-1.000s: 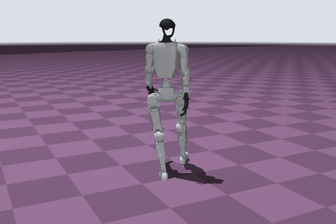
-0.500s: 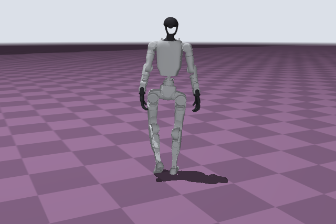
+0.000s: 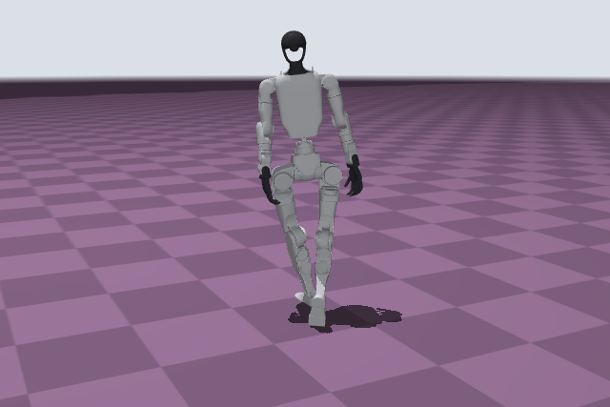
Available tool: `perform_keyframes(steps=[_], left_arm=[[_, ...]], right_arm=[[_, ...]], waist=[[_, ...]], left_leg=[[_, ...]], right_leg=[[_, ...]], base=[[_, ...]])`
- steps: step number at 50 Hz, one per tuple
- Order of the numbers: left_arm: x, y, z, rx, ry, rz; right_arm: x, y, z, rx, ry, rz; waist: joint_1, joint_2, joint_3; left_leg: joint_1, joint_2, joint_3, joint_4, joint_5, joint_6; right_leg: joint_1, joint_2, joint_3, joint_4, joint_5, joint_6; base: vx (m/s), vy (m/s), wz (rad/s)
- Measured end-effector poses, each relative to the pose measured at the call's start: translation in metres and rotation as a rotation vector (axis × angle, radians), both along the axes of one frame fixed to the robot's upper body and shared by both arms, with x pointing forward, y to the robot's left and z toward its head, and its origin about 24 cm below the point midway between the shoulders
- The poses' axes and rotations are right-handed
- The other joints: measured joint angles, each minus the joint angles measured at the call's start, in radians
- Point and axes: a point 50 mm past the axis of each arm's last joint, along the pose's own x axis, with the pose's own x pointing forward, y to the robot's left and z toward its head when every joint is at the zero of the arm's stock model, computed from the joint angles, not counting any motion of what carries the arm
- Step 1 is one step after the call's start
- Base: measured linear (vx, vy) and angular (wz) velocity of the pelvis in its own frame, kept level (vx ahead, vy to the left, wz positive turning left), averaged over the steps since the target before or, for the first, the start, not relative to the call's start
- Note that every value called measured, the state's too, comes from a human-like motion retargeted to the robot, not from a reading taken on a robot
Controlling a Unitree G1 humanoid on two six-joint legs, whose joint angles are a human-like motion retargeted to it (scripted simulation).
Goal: Walk run
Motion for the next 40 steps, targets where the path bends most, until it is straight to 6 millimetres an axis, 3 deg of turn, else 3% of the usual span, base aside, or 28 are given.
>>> perform_keyframes(steps=[2,6,9,12,15,19,22,25,27,29,31,35,37,40], left_arm=[[0.032,0.006,-0.003,0.023,-0.096,-0.006],[0.107,0.022,0.0,0.084,-0.324,-0.095],[0.16,0.032,0.012,0.131,-0.478,-0.204],[0.207,0.041,0.029,0.171,-0.608,-0.31],[0.241,0.047,0.045,0.211,-0.706,-0.389],[0.254,0.05,0.054,0.241,-0.764,-0.398],[0.241,0.051,0.048,0.23,-0.735,-0.354],[0.207,0.049,0.031,0.188,-0.615,-0.3],[0.171,0.046,0.017,0.149,-0.475,-0.27],[0.127,0.041,0.005,0.111,-0.293,-0.231],[0.079,0.031,-0.002,0.071,-0.086,-0.187],[0.007,0.012,0.001,-0.033,0.161,-0.081],[-0.014,-0.002,0.004,-0.121,0.202,-0.066],[-0.034,-0.021,0.007,-0.21,0.216,-0.087]], right_arm=[[-0.01,0.001,0.001,0.032,0.067,0.047],[-0.024,0.005,0.0,0.038,0.115,0.098],[-0.037,0.008,0.0,0.012,0.098,0.07],[-0.048,0.012,0.001,0.017,0.118,0.017],[-0.057,0.018,0.002,0.054,0.17,-0.037],[-0.065,0.016,0.004,0.072,0.215,-0.052],[-0.064,0.01,0.005,0.049,0.221,-0.033],[-0.06,0.003,0.005,0.018,0.209,-0.031],[-0.06,0.001,0.005,0.003,0.201,-0.053],[-0.061,0.001,0.005,-0.003,0.194,-0.09],[-0.06,0.002,0.006,0.0,0.191,-0.149],[-0.036,-0.001,0.004,0.023,0.161,-0.226],[-0.017,-0.002,0.003,0.023,0.116,-0.24],[0.018,-0.006,0.002,0.012,-0.007,-0.234]], waist=[[-0.023,0.034,0.014],[-0.062,0.091,0.035],[-0.132,0.112,0.05],[-0.175,0.086,0.063],[-0.202,0.037,0.084],[-0.193,0.011,0.111],[-0.18,0.012,0.118],[-0.196,0.013,0.103],[-0.247,0.025,0.087],[-0.266,0.034,0.062],[-0.244,0.041,0.046],[-0.212,-0.014,0.043],[-0.234,-0.023,0.036],[-0.203,-0.04,0.053]], left_leg=[[0.057,0.004,-0.046,-0.011,-0.025,-0.009],[0.131,0.03,-0.117,-0.033,-0.041,-0.036],[0.188,0.014,-0.207,-0.056,-0.049,-0.042],[0.244,-0.031,-0.265,-0.069,-0.067,-0.043],[0.315,-0.084,-0.326,-0.071,-0.095,-0.048],[0.412,-0.103,-0.381,-0.075,-0.132,-0.072],[0.461,-0.101,-0.4,-0.065,-0.152,-0.089],[0.485,-0.1,-0.433,-0.033,-0.135,-0.121],[0.493,-0.083,-0.487,0.015,-0.079,-0.163],[0.483,-0.064,-0.505,0.081,0.039,-0.22],[0.445,-0.054,-0.495,0.199,0.22,-0.286],[0.296,-0.086,-0.405,0.547,0.497,-0.398],[0.212,-0.005,-0.296,0.666,0.472,-0.34],[0.113,0.074,-0.16,0.753,0.31,-0.238]], right_leg=[[-0.079,0.01,0.006,0.15,-0.017,-0.01],[-0.221,0.006,0.038,0.225,-0.213,-0.053],[-0.305,-0.067,0.014,0.14,-0.343,-0.099],[-0.347,-0.17,-0.002,-0.066,-0.379,-0.075],[-0.377,-0.244,0.023,-0.283,-0.39,-0.029],[-0.442,-0.259,0.134,-0.486,-0.471,0.052],[-0.456,-0.259,0.126,-0.537,-0.492,0.088],[-0.449,-0.243,0.128,-0.465,-0.48,0.014],[-0.418,-0.248,0.067,-0.46,-0.396,-0.016],[-0.399,-0.217,0.145,-0.435,-0.359,-0.049],[-0.375,-0.203,0.157,-0.404,-0.402,-0.097],[-0.274,-0.257,0.045,-0.439,-0.44,-0.112],[-0.241,-0.229,0.107,-0.447,-0.478,-0.121],[-0.177,-0.236,0.035,-0.48,-0.495,-0.106]], base=[[0.66,-0.01,0.93],[0.6,-0.04,1.16],[0.69,-0.09,1.97],[0.68,-0.19,1.57],[0.62,-0.23,1.31],[0.7,-0.28,0.65],[0.68,-0.31,0.27],[0.76,-0.38,0.7],[0.8,-0.44,1.5],[0.9,-0.6,0.82],[0.83,-0.5,0.27],[0.69,-0.37,0.23],[0.63,-0.34,0.81],[0.55,-0.29,0.19]])
